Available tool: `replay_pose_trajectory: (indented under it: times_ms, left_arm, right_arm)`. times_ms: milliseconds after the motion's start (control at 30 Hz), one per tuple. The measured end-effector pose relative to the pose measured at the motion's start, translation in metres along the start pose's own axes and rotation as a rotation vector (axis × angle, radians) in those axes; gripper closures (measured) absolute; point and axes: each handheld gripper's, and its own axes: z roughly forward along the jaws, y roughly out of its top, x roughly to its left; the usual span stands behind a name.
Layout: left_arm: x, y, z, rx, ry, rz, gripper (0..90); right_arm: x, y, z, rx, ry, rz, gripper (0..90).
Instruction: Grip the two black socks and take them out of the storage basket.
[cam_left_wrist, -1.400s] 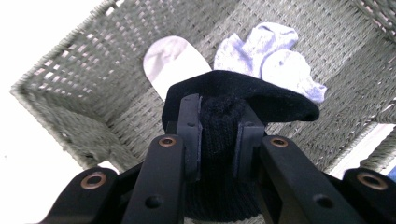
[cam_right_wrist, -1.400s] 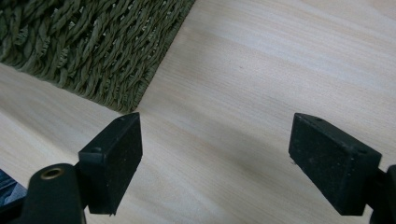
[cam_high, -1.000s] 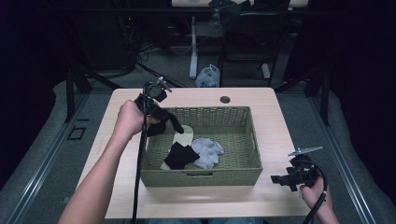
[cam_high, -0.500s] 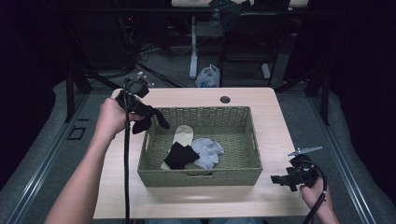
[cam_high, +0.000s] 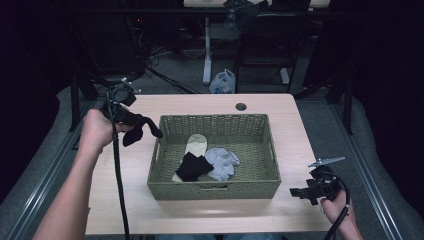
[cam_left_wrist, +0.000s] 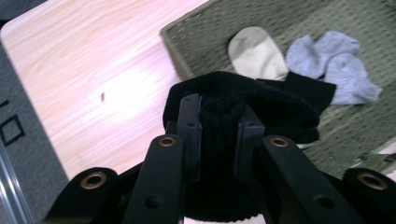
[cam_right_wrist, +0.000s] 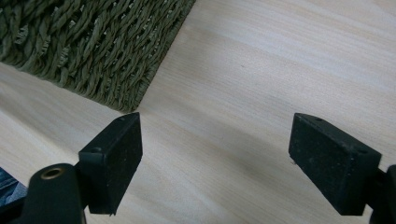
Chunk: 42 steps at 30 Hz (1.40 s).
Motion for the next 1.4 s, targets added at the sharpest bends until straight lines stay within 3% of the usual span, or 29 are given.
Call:
replay_pose_trajectory:
  times_ms: [400,600,1033,1400]
  left_arm:
    - [0.037,-0.034,0.009,0.023,0.028,-0.110,77.2]
    - [0.046,-0.049,0.019,0.028,0.034,-0.155,76.9]
    - [0.053,-0.092,0.054,0.029,0.035,-0.246,77.0]
    - [0.048,-0.115,0.086,0.047,0.046,-0.276,77.0]
  right_arm:
    - [0.000,0.000,0.001,0.002,0.000,-0.001,17.3]
    - [0.000,0.000,0.000,0.000,-0.001,0.007,17.2]
    - [0.000,0.000,0.000,0.003,0.000,0.000,17.2]
    - [0.000,0.000,0.001,0.004,-0.003,0.000,17.1]
